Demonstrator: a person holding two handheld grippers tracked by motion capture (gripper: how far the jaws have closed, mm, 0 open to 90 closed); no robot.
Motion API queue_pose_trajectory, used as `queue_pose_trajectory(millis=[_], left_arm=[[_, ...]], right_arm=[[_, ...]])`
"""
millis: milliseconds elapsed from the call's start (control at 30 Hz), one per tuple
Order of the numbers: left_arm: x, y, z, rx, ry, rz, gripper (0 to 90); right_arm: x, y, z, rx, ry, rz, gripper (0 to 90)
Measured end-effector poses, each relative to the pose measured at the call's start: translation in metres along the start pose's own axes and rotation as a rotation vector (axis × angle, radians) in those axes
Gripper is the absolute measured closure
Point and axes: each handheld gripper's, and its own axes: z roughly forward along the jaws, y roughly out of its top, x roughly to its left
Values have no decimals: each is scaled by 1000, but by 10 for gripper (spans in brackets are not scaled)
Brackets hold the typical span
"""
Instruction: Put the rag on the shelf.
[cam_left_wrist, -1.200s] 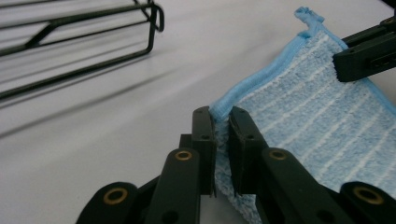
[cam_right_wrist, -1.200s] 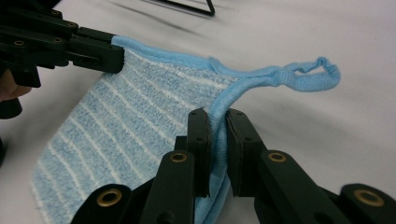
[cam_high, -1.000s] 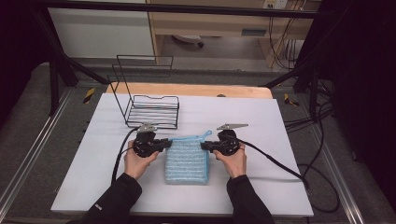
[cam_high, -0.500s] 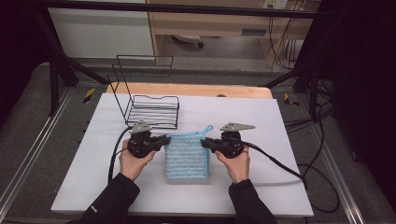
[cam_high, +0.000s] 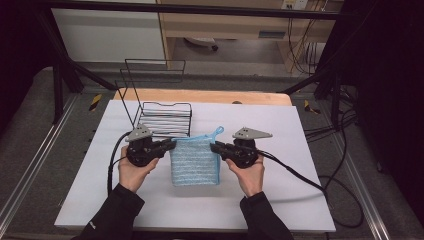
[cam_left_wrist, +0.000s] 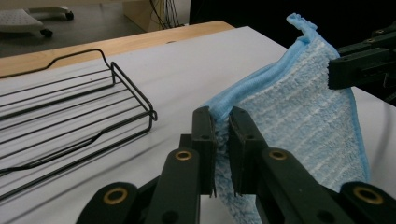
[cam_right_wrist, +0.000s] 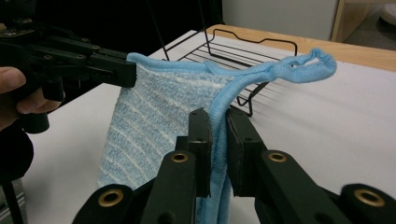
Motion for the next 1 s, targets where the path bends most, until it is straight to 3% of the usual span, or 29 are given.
queue_pose_trajectory(millis=[667,1000], left_arm=[[8,21,-27,-65,29,16,819],[15,38,-45,-107,42,34,820]], right_arm=[[16,28,7,-79,6,-40,813],[30,52,9,-136,2,-88,813]])
